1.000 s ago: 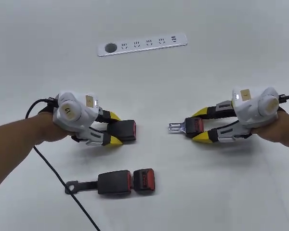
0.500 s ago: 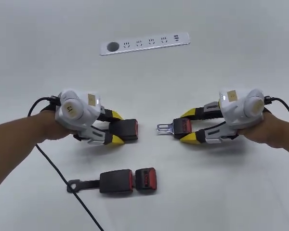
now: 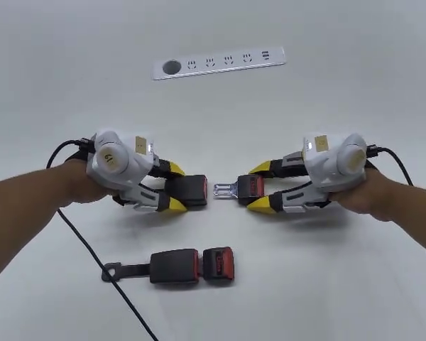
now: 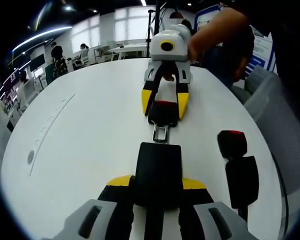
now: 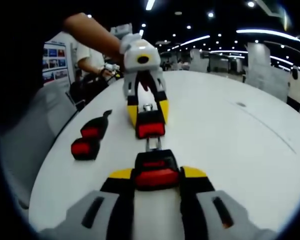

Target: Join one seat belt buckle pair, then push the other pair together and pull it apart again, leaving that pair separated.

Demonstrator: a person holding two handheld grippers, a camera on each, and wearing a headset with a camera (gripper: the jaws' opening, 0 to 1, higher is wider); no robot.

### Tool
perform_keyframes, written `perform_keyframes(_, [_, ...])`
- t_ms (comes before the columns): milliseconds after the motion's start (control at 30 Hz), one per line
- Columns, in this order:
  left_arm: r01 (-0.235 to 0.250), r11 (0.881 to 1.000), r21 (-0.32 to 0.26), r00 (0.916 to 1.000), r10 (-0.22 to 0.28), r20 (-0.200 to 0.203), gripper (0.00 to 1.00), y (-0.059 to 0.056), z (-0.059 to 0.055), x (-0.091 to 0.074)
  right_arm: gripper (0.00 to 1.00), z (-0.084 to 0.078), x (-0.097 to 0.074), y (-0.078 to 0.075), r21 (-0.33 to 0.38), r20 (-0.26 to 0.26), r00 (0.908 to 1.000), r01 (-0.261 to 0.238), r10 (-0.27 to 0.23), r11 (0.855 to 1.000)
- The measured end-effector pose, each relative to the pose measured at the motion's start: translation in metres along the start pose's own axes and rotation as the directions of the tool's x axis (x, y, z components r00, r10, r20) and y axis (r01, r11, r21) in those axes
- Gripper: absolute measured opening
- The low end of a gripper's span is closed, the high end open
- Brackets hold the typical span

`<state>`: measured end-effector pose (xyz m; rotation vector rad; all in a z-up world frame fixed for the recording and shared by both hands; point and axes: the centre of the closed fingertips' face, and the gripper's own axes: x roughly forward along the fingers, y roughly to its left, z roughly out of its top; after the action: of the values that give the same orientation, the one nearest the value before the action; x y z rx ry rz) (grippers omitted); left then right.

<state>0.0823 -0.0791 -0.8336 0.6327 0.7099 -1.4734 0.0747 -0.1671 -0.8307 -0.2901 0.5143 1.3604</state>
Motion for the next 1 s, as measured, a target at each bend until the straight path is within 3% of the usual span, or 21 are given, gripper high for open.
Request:
perform_keyframes(467, [0.007, 1.0, 0.014, 1.0, -0.007, -0.006, 0.35, 0.001, 0.0, 0.0, 0.35, 0.008, 0.01, -0.001, -0.035, -0.034, 0.9994, -0.008, 0.007, 0.999])
perform_keyframes(633, [0.01, 1.0, 0.019, 0.9999, -0.01, -0.007, 0.35, 0.001, 0.0, 0.0, 0.35, 0.015, 0.026, 0.0, -0.053, -0.047, 0.9989, -0.01, 0.007, 0.999])
perform_keyframes(1000, [0.011, 1.0, 0.026, 0.9998, -0.011, -0.016, 0.34, 0.0, 0.0, -0.001, 0.35, 0.011, 0.028, 0.002, -0.049, -0.073, 0.9973, -0.008, 0.005, 0.999])
